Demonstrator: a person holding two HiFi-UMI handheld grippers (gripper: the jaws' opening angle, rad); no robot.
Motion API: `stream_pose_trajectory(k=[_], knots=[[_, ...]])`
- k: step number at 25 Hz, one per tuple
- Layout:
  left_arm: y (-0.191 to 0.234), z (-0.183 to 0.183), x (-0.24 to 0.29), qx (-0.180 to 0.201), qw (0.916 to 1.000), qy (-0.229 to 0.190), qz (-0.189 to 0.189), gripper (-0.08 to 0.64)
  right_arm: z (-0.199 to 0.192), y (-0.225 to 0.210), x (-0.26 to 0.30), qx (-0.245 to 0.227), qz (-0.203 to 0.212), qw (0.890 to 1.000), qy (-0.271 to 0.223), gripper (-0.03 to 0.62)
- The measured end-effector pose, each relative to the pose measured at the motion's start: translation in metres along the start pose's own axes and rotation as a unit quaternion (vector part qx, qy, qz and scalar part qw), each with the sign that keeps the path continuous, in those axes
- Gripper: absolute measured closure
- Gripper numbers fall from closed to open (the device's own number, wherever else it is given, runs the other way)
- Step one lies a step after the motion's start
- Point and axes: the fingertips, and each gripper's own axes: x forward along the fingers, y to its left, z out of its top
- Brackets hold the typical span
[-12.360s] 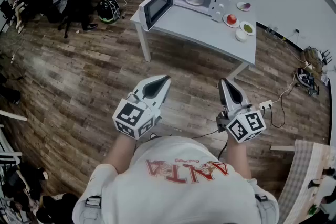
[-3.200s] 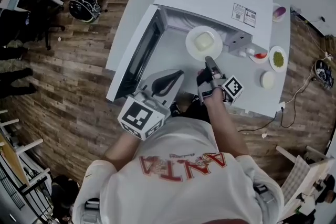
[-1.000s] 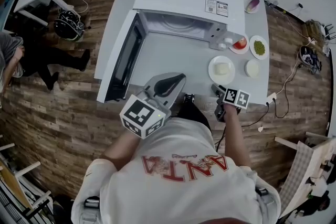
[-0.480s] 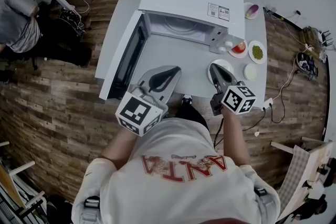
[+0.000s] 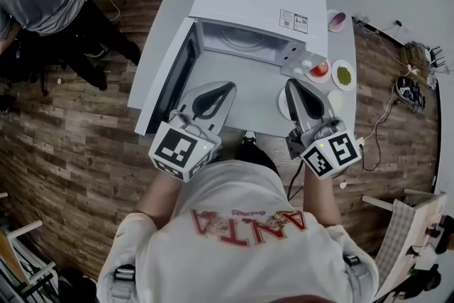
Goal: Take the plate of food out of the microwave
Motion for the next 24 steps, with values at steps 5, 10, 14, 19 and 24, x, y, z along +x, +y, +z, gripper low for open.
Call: stream_pose_trajectory(k=[5,10,14,19,24], knots=[[-0.001,0.001,-0.001,-0.001,1.0000,-0.005,-0.002,0.551,0.006,0.010,-0.003,-0.012,0.007,1.000,0.004,0.591],[0.002,0.000,-0.004,-0.003,1.0000,-0.004,-0.002,0.551,0.006,0.016,-0.001,-0.015,0.011,1.000,0.007,0.591],[0.002,-0.001,-0.006,-0.002,1.0000,-0.002,-0.002,0.551,-0.001,0.017,0.003,-0.003,0.013,1.000,0.012,0.591],[0.004,-0.001,-0.009,-0.002,1.0000,0.000,-0.002,0.551,-0.010,0.019,0.007,0.007,0.014,1.000,0.020,0.591],[0.005,-0.002,-0.012,-0.007,1.0000,0.001,-0.005,0.551,-0.012,0.022,0.010,0.015,0.017,1.000,0.021,0.591]])
